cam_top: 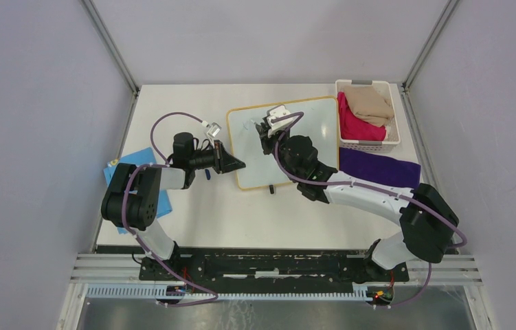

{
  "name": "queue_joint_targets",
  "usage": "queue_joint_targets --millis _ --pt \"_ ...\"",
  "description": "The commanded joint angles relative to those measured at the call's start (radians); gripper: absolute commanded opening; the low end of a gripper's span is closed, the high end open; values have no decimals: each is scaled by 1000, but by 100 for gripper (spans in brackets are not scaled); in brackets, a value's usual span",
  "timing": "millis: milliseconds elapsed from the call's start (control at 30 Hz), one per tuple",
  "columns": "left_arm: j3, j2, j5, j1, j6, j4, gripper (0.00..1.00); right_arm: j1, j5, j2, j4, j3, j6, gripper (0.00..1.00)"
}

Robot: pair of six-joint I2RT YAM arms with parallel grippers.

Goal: Write a sentence on the whiteboard

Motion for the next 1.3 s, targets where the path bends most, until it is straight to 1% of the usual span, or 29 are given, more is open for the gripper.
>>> queue_joint_targets --millis 0,367,533,867,1267 --pt "17 -22 -48 -5 69 -43 2 -8 -3 21 23 41 1 0" --pt "19 -23 -50 -6 69 -43 2 -10 -3 33 -5 5 4 0" --pt "17 -25 -51 -7 70 -43 2 -11 -16 18 -14 -40 43 0" --pt "17 -23 -52 -10 71 -46 2 -4 -96 -13 -7 -115 79 0" --pt "23 -30 -60 -17 97 -84 2 37 -149 66 1 1 113 0"
